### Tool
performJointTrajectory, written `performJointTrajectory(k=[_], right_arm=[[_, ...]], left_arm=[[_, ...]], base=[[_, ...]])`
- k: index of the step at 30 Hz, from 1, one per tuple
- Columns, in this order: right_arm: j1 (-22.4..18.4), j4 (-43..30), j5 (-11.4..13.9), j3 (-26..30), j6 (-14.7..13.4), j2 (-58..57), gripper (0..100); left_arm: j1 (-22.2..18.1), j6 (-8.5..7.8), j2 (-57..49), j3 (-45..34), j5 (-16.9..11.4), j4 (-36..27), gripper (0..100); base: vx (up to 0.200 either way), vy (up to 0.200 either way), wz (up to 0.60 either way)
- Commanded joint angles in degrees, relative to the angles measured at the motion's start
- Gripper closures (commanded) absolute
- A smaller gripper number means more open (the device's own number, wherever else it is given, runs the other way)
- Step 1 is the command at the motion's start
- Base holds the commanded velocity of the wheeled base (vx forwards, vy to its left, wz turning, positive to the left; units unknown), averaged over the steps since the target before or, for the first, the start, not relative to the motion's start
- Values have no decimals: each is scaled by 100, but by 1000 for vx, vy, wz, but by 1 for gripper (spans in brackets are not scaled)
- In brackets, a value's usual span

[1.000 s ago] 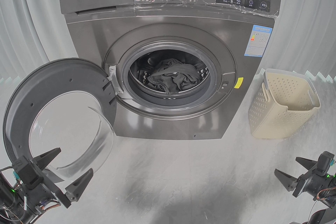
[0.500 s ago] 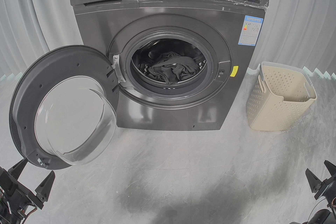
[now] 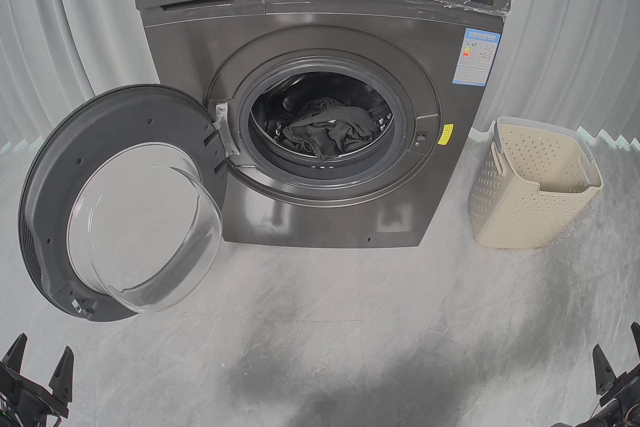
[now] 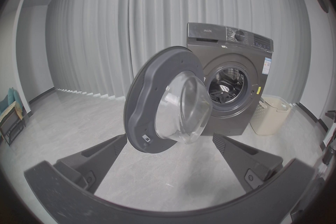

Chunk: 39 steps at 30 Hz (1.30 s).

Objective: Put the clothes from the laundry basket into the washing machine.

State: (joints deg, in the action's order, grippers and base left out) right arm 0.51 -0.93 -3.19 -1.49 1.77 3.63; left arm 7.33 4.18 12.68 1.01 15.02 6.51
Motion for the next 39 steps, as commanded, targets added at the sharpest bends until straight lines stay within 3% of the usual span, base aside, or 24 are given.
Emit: performJointTrajectory(k=[1, 3, 4, 6, 7, 8, 9, 10, 11, 12, 13, 14, 16, 18, 21, 27, 39], right_arm=[[-95, -118, -155, -53, 184, -319, 0], [-86, -145, 346, -53, 438, -319, 0], [-86, -145, 478, -62, 553, -319, 0], [-69, -145, 205, -80, 526, -328, 0], [-69, -145, 205, -80, 526, -328, 0], [-69, -127, -182, -80, 52, -337, 0], [-69, -127, -313, -71, -326, -337, 0], [-78, -66, -366, -36, -520, -319, 0], [-60, -57, -349, -18, -678, -328, 0], [-60, -48, -287, -18, -643, -328, 0], [-60, -48, -287, -18, -643, -328, 0], [-60, -66, -111, -1, -511, -319, 0], [-69, -74, 179, 78, -256, -311, 0], [-86, -48, 346, 96, -115, -311, 0], [-78, -92, 328, 87, -142, -311, 0], [-69, -4, 319, 122, -194, -319, 0], [-69, -13, 355, 114, -159, -328, 0]], left_arm=[[-654, -49, -1013, -101, -315, -238, 0], [-741, -137, -1268, -101, -676, -238, 0], [-741, -181, -1268, -101, -781, -229, 0], [-733, -119, -1259, -101, -790, -238, 0], [-733, -119, -1259, -101, -790, -238, 0], [-733, -172, -1250, -92, -799, -299, 0], [-733, -146, -1259, -92, -834, -308, 0], [-733, -146, -1259, -92, -895, -326, 0], [-733, -102, -1259, -92, -1142, -414, 0], [-733, -181, -1259, -92, -1414, -546, 0], [-733, -181, -1259, -92, -1414, -546, 0], [-724, -374, -1259, -84, -1748, -695, 0], [-733, -427, -1259, -92, -1722, -677, 0], [-733, -348, -1259, -92, -1704, -677, 0], [-733, -207, -1259, -92, -1572, -669, 0], [-733, -216, -1259, -92, -1546, -677, 0], [-733, -251, -1259, -92, -1555, -669, 0]], base=[[0, 0, 0], [0, 0, 0], [0, 0, 0], [0, 0, 0], [0, 0, 0], [0, 0, 0], [0, 0, 0], [0, 0, 0], [0, 0, 0], [0, 0, 0], [0, 0, 0], [0, 0, 0], [0, 0, 0], [0, 0, 0], [0, 0, 0], [0, 0, 0], [0, 200, 0]])
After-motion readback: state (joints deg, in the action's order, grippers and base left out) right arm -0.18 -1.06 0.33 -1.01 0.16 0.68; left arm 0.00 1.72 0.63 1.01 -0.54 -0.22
